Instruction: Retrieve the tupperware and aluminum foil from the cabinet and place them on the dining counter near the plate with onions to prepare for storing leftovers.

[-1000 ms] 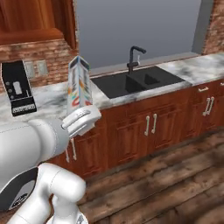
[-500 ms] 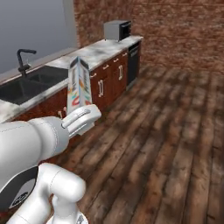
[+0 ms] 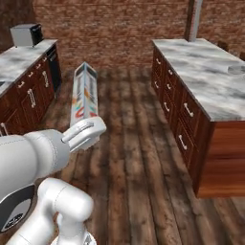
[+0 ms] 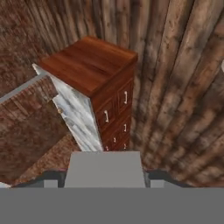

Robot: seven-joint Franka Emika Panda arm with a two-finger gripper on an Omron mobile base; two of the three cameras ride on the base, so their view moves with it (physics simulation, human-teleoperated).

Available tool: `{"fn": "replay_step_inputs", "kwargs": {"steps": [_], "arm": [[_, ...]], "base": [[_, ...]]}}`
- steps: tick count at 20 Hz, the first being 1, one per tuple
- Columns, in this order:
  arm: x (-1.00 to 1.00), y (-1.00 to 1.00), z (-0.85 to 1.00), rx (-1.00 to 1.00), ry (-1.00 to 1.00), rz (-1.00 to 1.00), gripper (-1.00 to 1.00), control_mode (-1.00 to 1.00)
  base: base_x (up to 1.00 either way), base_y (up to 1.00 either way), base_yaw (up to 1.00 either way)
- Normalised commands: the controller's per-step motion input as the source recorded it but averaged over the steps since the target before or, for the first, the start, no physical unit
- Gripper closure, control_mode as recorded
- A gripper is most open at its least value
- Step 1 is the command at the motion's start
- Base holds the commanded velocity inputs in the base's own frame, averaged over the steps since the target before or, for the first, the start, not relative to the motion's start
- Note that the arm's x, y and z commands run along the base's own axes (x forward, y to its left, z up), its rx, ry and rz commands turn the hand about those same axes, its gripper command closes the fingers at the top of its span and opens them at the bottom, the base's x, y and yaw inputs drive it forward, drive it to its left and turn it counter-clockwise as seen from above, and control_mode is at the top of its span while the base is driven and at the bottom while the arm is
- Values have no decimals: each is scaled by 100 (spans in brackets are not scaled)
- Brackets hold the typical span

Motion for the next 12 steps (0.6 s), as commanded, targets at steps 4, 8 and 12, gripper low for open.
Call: {"fn": "replay_step_inputs", "kwargs": {"steps": [4, 8, 12], "arm": [[0, 0, 0, 0, 0, 0, 100, 100], [0, 0, 0, 0, 0, 0, 100, 100], [0, 0, 0, 0, 0, 0, 100, 100]], "base": [[-72, 24, -81], [-5, 23, -97], [8, 18, -88]]}}
